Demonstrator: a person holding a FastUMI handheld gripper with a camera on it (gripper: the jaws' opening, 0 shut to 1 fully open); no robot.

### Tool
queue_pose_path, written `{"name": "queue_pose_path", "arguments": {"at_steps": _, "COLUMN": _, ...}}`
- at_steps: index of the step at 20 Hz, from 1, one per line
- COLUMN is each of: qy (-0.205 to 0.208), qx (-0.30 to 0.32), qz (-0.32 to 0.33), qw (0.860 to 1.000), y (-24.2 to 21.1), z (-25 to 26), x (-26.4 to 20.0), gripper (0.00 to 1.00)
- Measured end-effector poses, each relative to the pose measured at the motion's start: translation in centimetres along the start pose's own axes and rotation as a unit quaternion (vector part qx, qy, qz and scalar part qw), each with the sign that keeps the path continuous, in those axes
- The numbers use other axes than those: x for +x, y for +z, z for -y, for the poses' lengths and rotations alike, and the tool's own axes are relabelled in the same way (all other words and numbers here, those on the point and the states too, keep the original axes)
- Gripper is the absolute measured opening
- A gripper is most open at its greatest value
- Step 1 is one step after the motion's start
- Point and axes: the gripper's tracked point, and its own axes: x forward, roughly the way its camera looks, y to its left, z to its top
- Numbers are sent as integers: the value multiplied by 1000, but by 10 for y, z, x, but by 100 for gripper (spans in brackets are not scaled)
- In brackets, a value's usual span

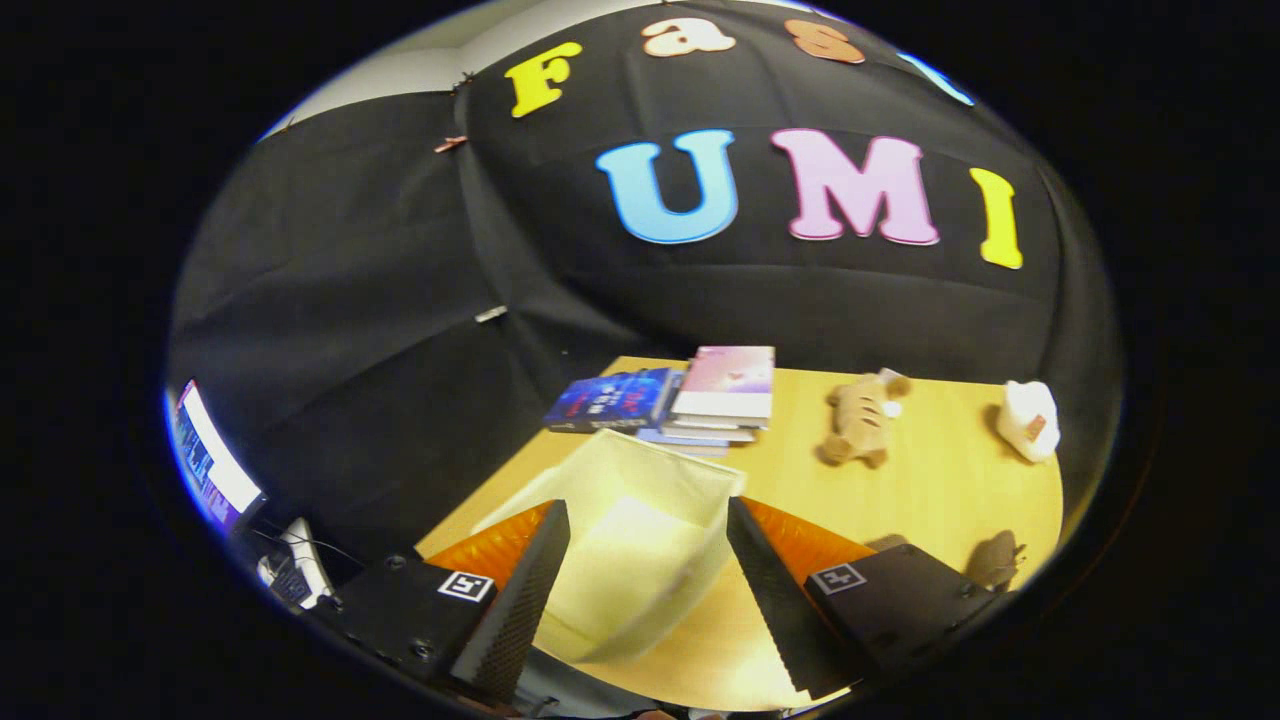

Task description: Open the storage box then place both shoes into the box .Put the left shoe in first, then the right shoe, with the right side of both shoes facing outward in a uniform manner.

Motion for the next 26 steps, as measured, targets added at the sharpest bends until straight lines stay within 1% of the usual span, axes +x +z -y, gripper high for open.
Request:
{"name": "queue_pose_path", "arguments": {"at_steps": 4, "qy": -92, "qx": 2, "qz": -16, "qw": 996, "y": -36, "z": 91, "x": -23, "gripper": 99}}
{"name": "queue_pose_path", "arguments": {"at_steps": 6, "qy": -135, "qx": -2, "qz": -41, "qw": 990, "y": -67, "z": 139, "x": -32, "gripper": 98}}
{"name": "queue_pose_path", "arguments": {"at_steps": 8, "qy": -163, "qx": 3, "qz": -75, "qw": 984, "y": -99, "z": 179, "x": -36, "gripper": 98}}
{"name": "queue_pose_path", "arguments": {"at_steps": 12, "qy": -190, "qx": 24, "qz": -133, "qw": 972, "y": -155, "z": 232, "x": -26, "gripper": 99}}
{"name": "queue_pose_path", "arguments": {"at_steps": 14, "qy": -188, "qx": 46, "qz": -152, "qw": 969, "y": -178, "z": 246, "x": -11, "gripper": 99}}
{"name": "queue_pose_path", "arguments": {"at_steps": 17, "qy": -183, "qx": 63, "qz": -174, "qw": 965, "y": -204, "z": 259, "x": 15, "gripper": 99}}
{"name": "queue_pose_path", "arguments": {"at_steps": 19, "qy": -177, "qx": 88, "qz": -180, "qw": 964, "y": -213, "z": 262, "x": 30, "gripper": 92}}
{"name": "queue_pose_path", "arguments": {"at_steps": 20, "qy": -180, "qx": 105, "qz": -176, "qw": 962, "y": -215, "z": 264, "x": 38, "gripper": 82}}
{"name": "queue_pose_path", "arguments": {"at_steps": 21, "qy": -186, "qx": 121, "qz": -173, "qw": 960, "y": -217, "z": 268, "x": 43, "gripper": 77}}
{"name": "queue_pose_path", "arguments": {"at_steps": 22, "qy": -189, "qx": 143, "qz": -171, "qw": 957, "y": -218, "z": 270, "x": 47, "gripper": 68}}
{"name": "queue_pose_path", "arguments": {"at_steps": 23, "qy": -187, "qx": 163, "qz": -167, "qw": 954, "y": -219, "z": 268, "x": 51, "gripper": 63}}
{"name": "queue_pose_path", "arguments": {"at_steps": 24, "qy": -181, "qx": 181, "qz": -164, "qw": 953, "y": -219, "z": 264, "x": 55, "gripper": 55}}
{"name": "queue_pose_path", "arguments": {"at_steps": 25, "qy": -182, "qx": 188, "qz": -165, "qw": 951, "y": -220, "z": 264, "x": 55, "gripper": 48}}
{"name": "queue_pose_path", "arguments": {"at_steps": 26, "qy": -177, "qx": 190, "qz": -166, "qw": 951, "y": -220, "z": 264, "x": 55, "gripper": 37}}
